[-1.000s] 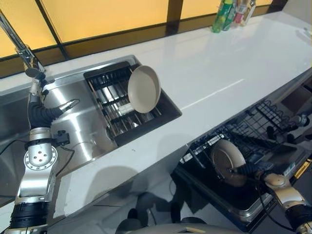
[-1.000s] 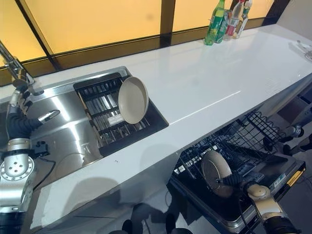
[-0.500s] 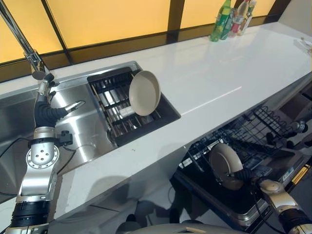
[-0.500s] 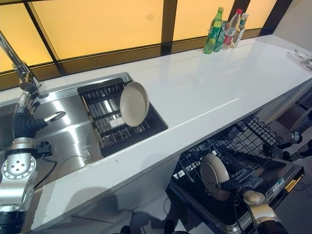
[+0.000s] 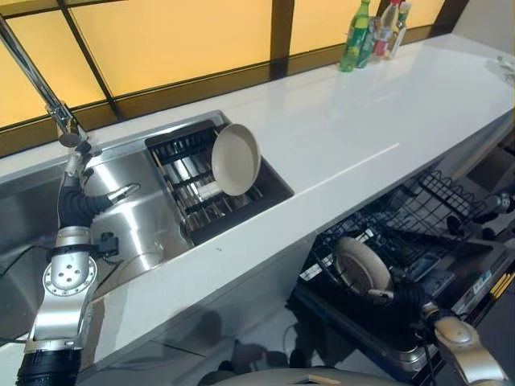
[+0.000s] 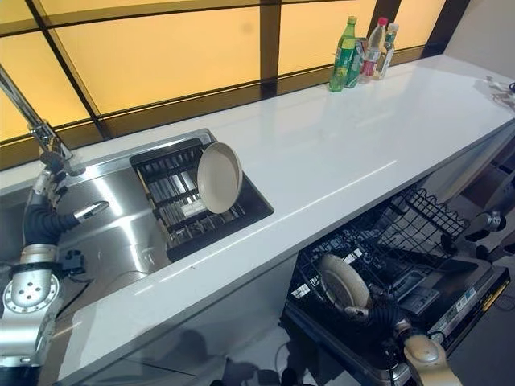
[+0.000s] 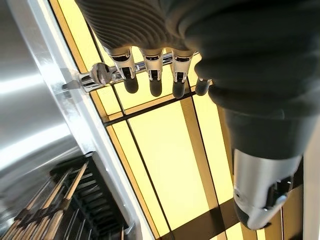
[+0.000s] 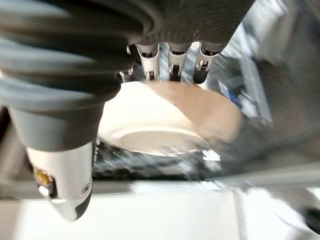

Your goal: Pick up plates and place into dishwasher.

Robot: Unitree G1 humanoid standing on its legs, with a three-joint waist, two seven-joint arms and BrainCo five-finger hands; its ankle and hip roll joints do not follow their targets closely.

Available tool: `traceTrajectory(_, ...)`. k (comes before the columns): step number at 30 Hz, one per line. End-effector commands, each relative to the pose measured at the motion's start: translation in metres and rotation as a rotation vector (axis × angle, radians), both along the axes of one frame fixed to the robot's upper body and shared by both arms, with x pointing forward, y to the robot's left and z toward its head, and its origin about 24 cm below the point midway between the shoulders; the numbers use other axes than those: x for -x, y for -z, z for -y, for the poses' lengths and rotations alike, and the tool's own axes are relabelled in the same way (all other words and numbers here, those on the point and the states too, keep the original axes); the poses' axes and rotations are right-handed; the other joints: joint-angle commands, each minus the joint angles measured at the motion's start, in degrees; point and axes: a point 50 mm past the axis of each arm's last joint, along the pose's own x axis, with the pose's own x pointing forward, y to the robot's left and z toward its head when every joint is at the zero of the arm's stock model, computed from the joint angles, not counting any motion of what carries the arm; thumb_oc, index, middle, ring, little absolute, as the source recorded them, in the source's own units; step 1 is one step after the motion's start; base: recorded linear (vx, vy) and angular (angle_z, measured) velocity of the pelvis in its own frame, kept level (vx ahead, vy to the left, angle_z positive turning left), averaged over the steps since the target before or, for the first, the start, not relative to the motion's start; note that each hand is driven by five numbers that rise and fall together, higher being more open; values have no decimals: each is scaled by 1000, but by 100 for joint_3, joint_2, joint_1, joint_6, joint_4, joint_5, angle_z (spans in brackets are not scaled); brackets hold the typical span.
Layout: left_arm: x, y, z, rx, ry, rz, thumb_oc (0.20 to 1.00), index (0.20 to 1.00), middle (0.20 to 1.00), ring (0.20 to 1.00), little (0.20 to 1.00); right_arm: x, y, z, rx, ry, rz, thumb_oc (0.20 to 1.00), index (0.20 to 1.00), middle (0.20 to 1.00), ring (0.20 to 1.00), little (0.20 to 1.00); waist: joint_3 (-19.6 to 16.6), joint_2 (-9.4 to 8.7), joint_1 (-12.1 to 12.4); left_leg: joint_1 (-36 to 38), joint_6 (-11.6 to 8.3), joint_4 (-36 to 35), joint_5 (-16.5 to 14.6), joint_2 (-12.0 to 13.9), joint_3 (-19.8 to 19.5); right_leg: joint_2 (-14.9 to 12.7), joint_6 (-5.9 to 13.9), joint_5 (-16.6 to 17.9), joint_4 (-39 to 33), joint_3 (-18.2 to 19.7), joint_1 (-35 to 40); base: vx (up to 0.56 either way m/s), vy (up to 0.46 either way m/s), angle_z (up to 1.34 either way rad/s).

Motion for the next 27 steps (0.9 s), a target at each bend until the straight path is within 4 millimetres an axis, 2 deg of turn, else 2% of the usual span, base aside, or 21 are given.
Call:
traceTrajectory(1,6,-20,-6,-67,-28,128,1000,1000,1000,1000,1000,-26,-67,13,97,-5,341,1000,1000,1000,1000,1000,-181,-89,-76,-484,271,164,53,-183,-104,-136,174,-464,441,79,-106,-33,89,-10)
traceTrajectory(6,13,-14,-8,-63,-53,123,1000,1000,1000,1000,1000,-29,-102,11,139,-29,504,1000,1000,1000,1000,1000,-285,-47,-90,-425,272,109,60,-179,-36,-126,166,-478,400,74,-75,6,72,-10)
traceTrajectory(17,19,-14,-12,-93,-85,112,1000,1000,1000,1000,1000,-29,-136,0,149,-79,676,1000,1000,1000,1000,1000,-412,-30,-52,-397,217,87,94,-132,-61,-92,139,-525,418,-9,-53,0,11,-1)
traceTrajectory(22,18,-21,-8,-230,-91,125,1000,1000,1000,1000,1000,-30,-152,-6,117,-81,784,1000,1000,1000,1000,1000,-408,1,-49,-386,195,78,117,-92,-95,-49,106,-558,474,-37,-68,1,-29,0)
traceTrajectory(27,13,-37,-2,-493,-96,166,1000,1000,1000,1000,1000,-28,-175,-17,40,-114,954,1000,1000,1000,1000,1000,-424,59,-71,-403,141,84,157,-7,-113,32,52,-635,580,-69,-114,-18,-73,0)
